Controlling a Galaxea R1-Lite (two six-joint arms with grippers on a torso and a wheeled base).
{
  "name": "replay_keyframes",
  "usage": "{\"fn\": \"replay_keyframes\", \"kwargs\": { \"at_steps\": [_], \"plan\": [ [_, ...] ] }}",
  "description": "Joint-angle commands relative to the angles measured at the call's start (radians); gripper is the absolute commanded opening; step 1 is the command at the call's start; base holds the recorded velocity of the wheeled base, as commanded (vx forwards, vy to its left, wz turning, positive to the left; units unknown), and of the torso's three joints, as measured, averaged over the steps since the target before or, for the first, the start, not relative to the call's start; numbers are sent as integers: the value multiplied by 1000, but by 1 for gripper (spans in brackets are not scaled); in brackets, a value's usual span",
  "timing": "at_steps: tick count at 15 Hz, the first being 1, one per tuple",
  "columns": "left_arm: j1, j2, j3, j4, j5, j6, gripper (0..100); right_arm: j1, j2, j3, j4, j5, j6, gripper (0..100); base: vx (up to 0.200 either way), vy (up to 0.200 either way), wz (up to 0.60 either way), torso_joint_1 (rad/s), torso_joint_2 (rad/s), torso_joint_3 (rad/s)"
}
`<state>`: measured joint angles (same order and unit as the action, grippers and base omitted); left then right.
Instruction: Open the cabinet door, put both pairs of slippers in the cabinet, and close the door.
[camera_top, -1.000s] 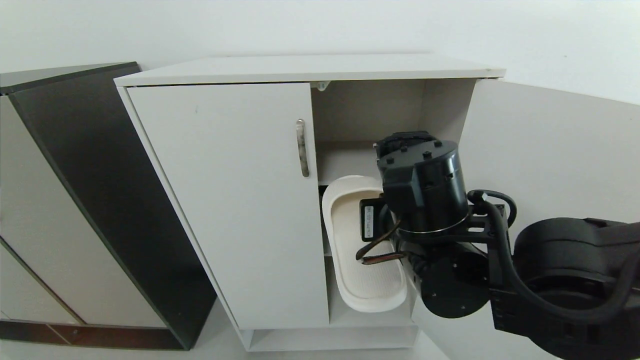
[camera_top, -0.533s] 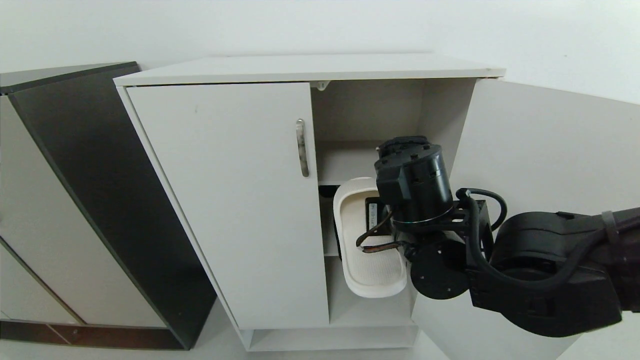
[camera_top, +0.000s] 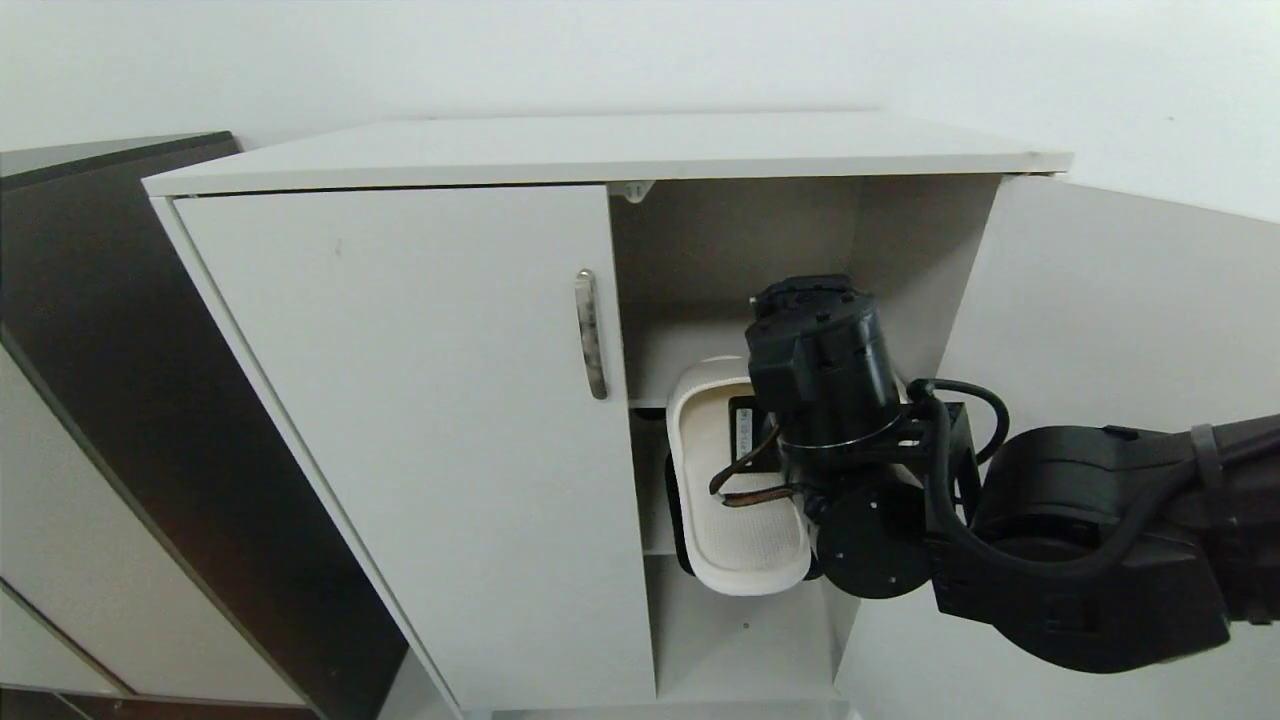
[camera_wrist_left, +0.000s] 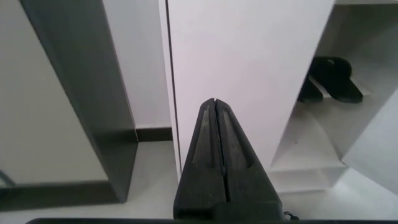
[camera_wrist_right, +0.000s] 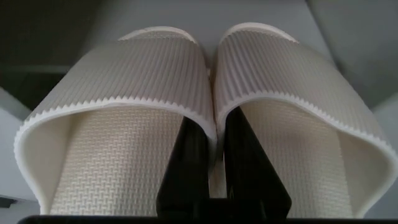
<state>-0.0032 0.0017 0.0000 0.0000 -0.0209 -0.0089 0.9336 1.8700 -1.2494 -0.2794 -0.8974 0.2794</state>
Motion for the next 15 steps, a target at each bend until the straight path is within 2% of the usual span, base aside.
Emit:
{"fn": "replay_keyframes", "kwargs": {
  "at_steps": [1,4,9,15],
  "plan": [
    [0,0,0,0,-1,0,0,-1,1,1,0,0,0,0,200,0,0,-7,2,2],
    [0,0,0,0,-1,0,0,-2,14,2,-1,0,6,0,200,0,0,5,4,2],
    [0,0,0,0,1,-2,0,-35,35,-12,-18,12,-2,0,0,0,0,0,0,0],
    [0,0,0,0,1,-5,0,-87,110,-143,-35,75,-65,0,0,0,0,0,0,0]
  ]
}}
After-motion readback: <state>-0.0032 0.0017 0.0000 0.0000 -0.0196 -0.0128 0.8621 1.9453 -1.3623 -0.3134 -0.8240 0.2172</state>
